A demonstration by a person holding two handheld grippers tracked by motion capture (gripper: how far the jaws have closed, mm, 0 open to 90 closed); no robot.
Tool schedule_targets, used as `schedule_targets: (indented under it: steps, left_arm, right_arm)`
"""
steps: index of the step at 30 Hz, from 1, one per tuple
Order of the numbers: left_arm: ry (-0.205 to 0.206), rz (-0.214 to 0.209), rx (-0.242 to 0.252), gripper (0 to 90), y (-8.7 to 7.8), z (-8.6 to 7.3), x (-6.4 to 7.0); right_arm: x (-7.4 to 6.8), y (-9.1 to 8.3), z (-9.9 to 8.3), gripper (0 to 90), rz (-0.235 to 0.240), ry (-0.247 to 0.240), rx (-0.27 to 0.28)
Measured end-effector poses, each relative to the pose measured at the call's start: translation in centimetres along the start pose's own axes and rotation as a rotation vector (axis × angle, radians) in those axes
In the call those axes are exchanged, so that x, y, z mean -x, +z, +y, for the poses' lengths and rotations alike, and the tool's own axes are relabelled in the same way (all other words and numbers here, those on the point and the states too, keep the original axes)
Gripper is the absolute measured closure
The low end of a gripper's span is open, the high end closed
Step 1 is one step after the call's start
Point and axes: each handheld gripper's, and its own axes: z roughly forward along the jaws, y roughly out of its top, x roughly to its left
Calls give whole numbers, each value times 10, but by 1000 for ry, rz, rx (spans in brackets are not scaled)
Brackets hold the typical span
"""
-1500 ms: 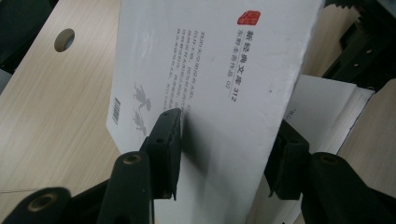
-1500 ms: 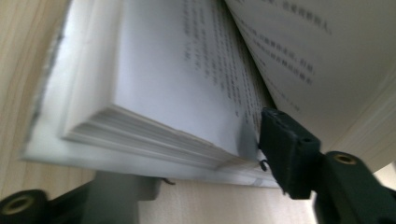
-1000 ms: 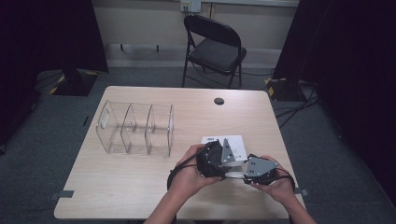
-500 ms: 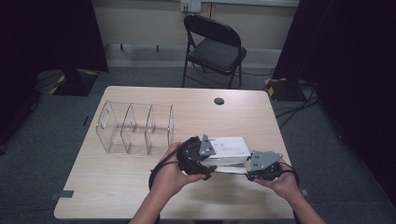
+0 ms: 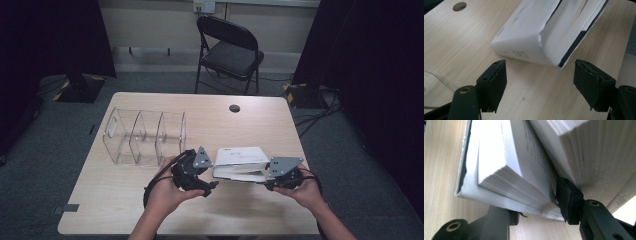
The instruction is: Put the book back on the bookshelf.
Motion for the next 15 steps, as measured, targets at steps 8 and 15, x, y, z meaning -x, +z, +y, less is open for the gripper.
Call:
schedule_targets:
  steps: [8,15]
  left_arm:
    - [-39,-12,-16,250,15,-21,-3]
    - [-68,-13,-30,234,27,-35,-7]
  right_arm:
    - [3,-3,2,577,19,11,-11]
    - [4,-5,4,579,35,15,-18]
